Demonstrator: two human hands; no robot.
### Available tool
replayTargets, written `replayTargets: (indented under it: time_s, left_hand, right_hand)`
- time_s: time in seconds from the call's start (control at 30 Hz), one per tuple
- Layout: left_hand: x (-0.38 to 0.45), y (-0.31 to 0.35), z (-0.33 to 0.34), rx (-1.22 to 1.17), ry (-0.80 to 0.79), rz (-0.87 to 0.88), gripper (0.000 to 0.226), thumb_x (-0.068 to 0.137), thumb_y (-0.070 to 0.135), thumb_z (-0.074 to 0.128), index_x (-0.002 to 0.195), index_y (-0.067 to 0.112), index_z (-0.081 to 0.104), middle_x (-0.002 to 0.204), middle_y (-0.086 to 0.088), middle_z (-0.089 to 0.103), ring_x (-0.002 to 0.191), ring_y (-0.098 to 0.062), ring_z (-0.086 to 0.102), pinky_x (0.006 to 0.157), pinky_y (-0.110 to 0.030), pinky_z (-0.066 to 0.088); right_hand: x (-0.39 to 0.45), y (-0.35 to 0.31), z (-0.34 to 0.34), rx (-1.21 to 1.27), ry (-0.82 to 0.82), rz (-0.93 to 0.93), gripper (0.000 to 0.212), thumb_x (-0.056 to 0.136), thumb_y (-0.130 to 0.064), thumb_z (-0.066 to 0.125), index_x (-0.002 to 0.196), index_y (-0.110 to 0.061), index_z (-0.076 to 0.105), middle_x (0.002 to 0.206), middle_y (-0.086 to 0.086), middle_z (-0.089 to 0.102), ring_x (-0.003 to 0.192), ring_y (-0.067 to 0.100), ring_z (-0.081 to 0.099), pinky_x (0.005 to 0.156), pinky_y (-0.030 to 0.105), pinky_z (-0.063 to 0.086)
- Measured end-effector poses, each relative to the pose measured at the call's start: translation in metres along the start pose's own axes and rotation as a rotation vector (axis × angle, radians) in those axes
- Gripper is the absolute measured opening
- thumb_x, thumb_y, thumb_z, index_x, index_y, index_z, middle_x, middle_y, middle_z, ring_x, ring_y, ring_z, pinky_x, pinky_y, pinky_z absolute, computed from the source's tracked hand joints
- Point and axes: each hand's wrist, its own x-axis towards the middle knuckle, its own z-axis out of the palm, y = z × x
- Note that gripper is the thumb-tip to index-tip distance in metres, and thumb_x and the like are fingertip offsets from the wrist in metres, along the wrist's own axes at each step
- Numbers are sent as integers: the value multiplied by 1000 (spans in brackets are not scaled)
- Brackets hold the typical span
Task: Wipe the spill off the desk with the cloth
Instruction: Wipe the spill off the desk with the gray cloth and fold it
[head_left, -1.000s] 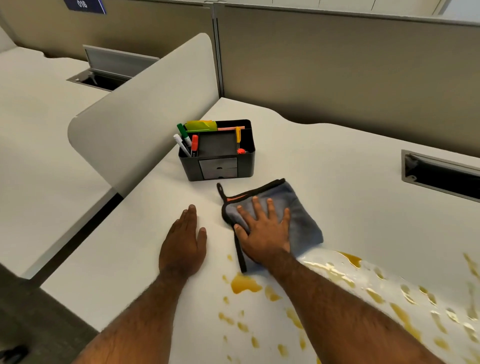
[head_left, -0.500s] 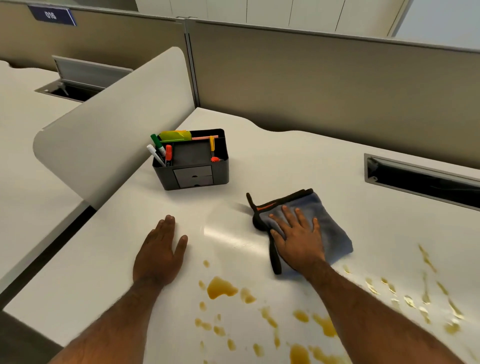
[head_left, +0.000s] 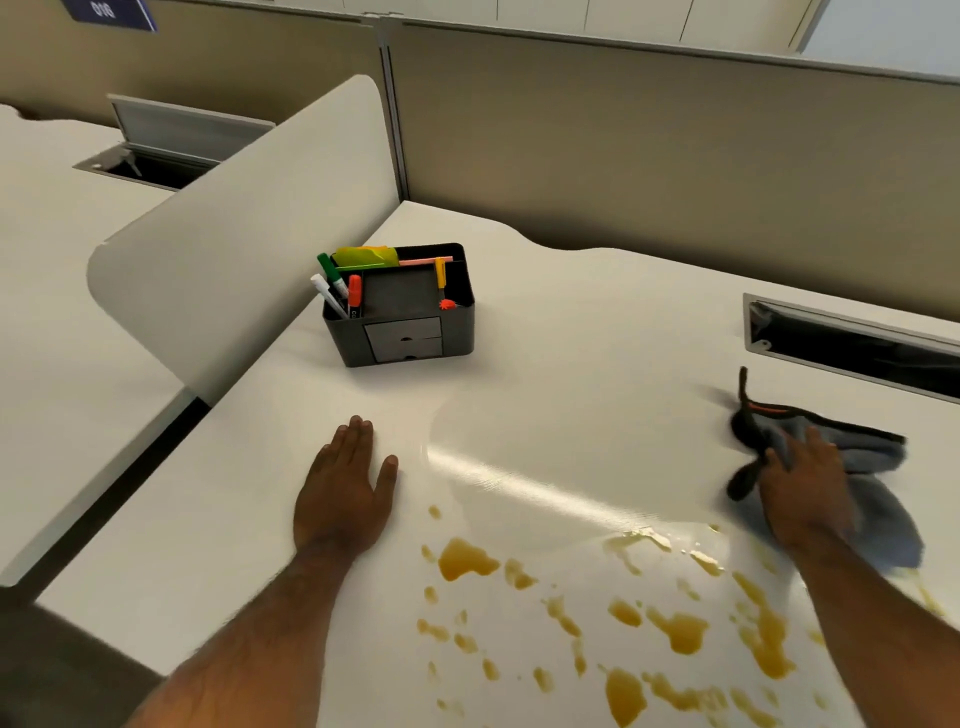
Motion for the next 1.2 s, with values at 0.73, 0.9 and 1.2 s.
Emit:
replayTargets:
  time_s: [0.73,0.9,1.2]
  left_hand:
    - [5,-9,-1,-151,21,29,56,99,39,23,148,14,31,158,-1,25,147,-15,18,118,-26,9]
    - [6,-11,1,-105,25,51,54,101,37,25,148,12,30,159,-3,24,147,-18,18,119,-30,11]
    - [1,-13,2,-141,-42,45,55,101,37,25,150,15,23,160,1,18,148,-13,12,120,-29,8]
  right_hand:
    - [-116,-243,57,166,-318,-771,51,95,-40,39,145,-29,38,158,-3,25,147,19,16,120,35,15]
    - [-130,-195,49,236,-362,-990,47,92,-32,48,138,-26,50,154,-3,34,146,17,22,117,28,16]
    - [-90,-140,39,158,-165,-462,44,98,-22,44,141,-19,46,156,3,31,146,25,20,120,33,13]
